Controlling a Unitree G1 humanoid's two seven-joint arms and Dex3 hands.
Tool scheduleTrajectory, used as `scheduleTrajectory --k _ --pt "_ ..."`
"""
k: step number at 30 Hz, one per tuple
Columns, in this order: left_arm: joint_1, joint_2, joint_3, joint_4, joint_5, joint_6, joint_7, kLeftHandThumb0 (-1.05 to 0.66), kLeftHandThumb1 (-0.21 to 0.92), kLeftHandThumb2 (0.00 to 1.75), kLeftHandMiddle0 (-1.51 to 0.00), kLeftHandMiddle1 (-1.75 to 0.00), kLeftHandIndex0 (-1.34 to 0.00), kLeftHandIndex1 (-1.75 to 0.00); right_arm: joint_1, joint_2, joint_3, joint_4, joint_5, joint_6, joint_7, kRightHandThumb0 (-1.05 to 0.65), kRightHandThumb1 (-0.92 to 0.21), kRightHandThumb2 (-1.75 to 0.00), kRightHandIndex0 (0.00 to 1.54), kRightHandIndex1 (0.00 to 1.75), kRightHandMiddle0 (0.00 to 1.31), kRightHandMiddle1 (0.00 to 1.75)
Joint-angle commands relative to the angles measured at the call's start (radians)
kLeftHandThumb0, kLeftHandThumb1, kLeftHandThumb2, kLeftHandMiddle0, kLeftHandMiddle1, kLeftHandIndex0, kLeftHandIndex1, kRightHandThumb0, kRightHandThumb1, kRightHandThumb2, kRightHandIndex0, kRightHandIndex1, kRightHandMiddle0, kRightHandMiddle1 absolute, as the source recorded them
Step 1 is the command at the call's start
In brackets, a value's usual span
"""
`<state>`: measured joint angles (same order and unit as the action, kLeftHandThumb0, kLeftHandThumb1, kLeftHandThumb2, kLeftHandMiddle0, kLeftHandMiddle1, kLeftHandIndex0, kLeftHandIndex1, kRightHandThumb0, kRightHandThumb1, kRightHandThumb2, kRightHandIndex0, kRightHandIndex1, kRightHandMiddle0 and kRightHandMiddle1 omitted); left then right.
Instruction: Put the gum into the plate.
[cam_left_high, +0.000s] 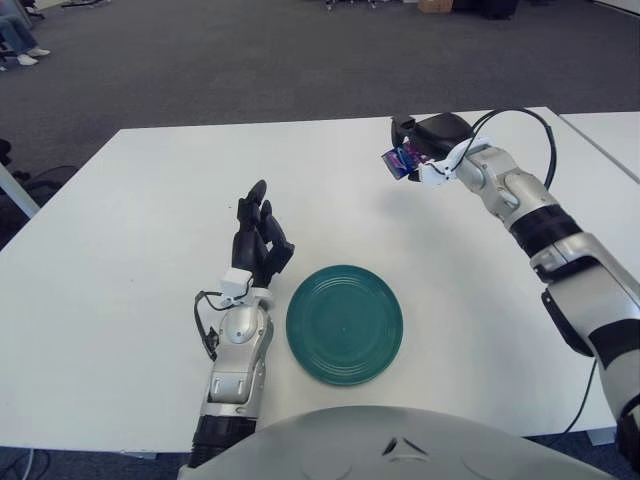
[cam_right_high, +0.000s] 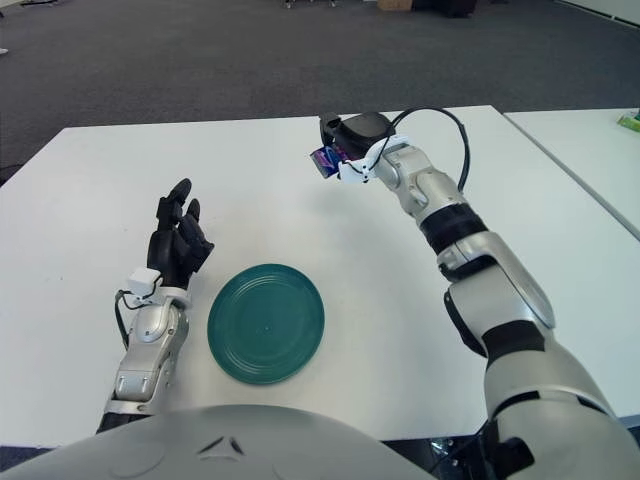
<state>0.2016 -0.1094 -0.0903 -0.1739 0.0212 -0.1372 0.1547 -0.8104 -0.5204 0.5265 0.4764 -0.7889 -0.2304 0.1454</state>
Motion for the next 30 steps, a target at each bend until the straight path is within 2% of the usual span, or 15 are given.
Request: scheduleTrajectory --k 1,7,14,18,23,30 --pt "0.000 0.009 0.013 0.010 0.022 -0.013 0.005 -0.86 0.92 1.06 -0.32 -0.02 0.00 -0.63 0.030 -0.020 -0.027 -0.106 0.019 0.008 0.063 -0.45 -0.42 -1.18 1.10 1.75 0.53 1.75" --pt "0.007 0.023 0.036 0.067 0.029 -0.025 -0.001 -0.87 0.92 1.06 -0.31 -0.01 0.00 -0.63 0.074 -0.041 -0.040 -0.236 0.023 -0.012 0.135 -0.45 -0.41 -1.20 1.07 1.75 0.54 1.75" --pt "0.049 0.047 0.066 0.130 -0.004 -0.045 -0.038 -0.89 0.92 1.06 -0.26 0.00 0.00 -0.58 0.156 -0.056 -0.058 -0.482 0.024 0.019 0.264 -0.45 -0.40 -1.21 1.06 1.75 0.55 1.75" --pt "0.153 0.054 0.063 0.076 -0.026 -0.025 -0.068 -0.90 0.92 1.05 -0.23 0.00 0.00 -0.54 0.169 -0.065 -0.069 -0.557 0.046 0.028 0.354 -0.45 -0.40 -1.21 1.04 1.75 0.55 1.75" --pt "0.285 0.050 0.042 0.007 -0.035 -0.040 -0.088 -0.90 0.92 1.03 -0.22 0.00 0.00 -0.53 0.192 -0.062 -0.083 -0.631 0.071 0.050 0.440 -0.45 -0.42 -1.19 1.00 1.75 0.54 1.75" --pt "0.383 0.079 0.066 -0.013 -0.063 -0.103 -0.136 -0.91 0.92 1.01 -0.25 -0.01 0.00 -0.58 0.287 -0.062 -0.081 -0.755 0.086 0.055 0.500 -0.44 -0.46 -1.13 0.96 1.75 0.50 1.75"
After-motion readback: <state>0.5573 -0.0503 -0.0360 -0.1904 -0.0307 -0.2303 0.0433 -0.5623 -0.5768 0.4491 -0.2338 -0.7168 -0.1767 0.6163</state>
